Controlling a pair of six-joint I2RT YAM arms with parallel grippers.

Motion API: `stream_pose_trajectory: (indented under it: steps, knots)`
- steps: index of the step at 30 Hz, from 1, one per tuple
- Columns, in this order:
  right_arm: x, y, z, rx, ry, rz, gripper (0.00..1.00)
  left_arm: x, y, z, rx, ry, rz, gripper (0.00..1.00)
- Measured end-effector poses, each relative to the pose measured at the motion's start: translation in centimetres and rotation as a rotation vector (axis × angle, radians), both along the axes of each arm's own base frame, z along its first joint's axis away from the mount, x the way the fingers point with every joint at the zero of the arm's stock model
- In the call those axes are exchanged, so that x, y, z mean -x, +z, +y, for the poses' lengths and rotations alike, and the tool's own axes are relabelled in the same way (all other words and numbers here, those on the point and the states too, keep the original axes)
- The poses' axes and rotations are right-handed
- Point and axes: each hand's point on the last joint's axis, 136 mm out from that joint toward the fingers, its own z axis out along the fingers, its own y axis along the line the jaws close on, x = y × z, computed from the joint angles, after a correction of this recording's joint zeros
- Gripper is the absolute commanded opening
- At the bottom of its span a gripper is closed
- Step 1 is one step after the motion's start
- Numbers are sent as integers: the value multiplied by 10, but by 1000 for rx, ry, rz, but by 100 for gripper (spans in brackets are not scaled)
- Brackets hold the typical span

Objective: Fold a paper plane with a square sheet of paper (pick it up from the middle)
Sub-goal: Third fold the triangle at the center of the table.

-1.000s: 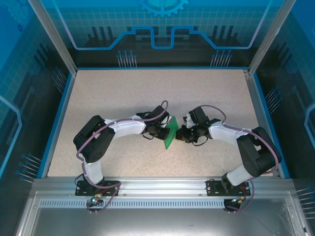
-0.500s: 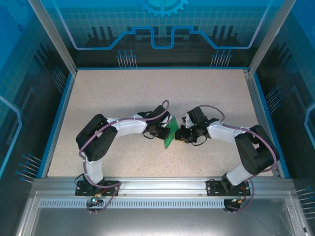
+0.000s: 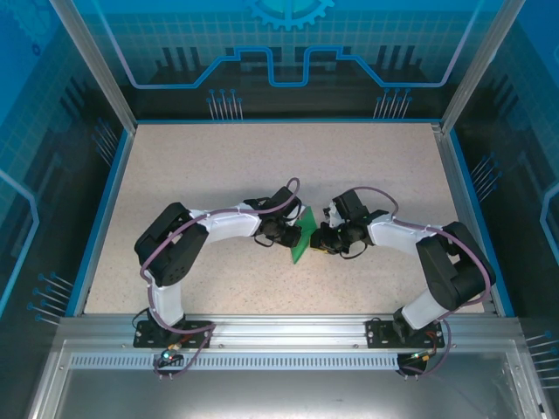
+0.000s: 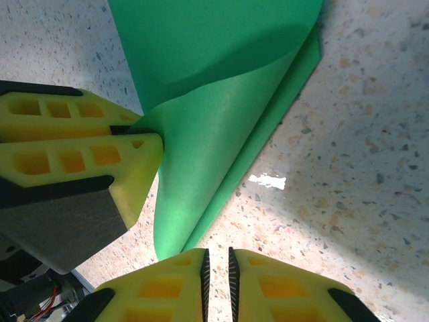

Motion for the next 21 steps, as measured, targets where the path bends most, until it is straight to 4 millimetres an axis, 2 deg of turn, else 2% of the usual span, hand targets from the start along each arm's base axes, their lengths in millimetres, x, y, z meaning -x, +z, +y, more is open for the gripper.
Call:
stream_pose_trajectory:
  steps: [21]
  knots:
    - [0,-1,-1,4,-1,2,17,3,4,2,7,11,-1,16]
